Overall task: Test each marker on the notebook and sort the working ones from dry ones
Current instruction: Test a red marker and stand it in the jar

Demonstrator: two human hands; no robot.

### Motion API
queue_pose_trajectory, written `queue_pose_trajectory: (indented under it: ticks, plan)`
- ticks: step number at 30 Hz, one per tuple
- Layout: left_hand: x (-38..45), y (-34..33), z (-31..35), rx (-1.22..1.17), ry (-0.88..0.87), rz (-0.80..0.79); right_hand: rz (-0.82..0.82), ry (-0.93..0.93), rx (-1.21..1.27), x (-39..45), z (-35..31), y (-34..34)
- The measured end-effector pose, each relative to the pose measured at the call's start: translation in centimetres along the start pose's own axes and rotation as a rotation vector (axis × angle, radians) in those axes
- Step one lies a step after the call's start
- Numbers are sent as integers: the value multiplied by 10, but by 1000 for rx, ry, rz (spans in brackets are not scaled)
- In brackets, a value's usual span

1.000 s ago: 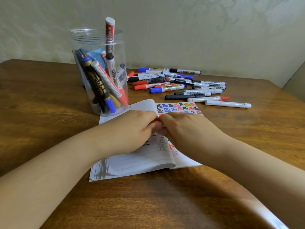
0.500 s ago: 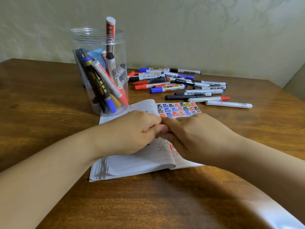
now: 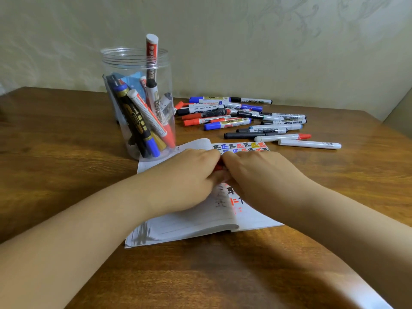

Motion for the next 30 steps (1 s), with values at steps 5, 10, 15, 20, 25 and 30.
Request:
queue_pose_trajectory:
  ticks: [5, 10, 15, 20, 25, 30]
  plan:
    - [-3, 4, -1, -71, -31, -125, 113, 97, 116, -6, -10, -1]
    - [-18, 4, -32, -411, 156, -182, 154, 0, -34, -20, 26, 3]
    - [-10, 2, -23, -263, 131, -109, 66, -94, 65, -15, 30, 5]
    - [-12, 4, -26, -209, 146, -60, -78, -279, 405, -18, 35, -6]
    - [-13, 8, -19, -254, 113, -7, -73, -423, 800, -31, 41, -7]
    - [-13, 4, -6, -318, 166, 82, 80, -539, 1427, -47, 42, -5]
Point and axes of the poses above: each hand's wrist, its own x-axis towards the middle knuckle, its own y-axis out of the back of the hand, z = x × y, the point moved 4 cm from there along x, towards the middle knuckle
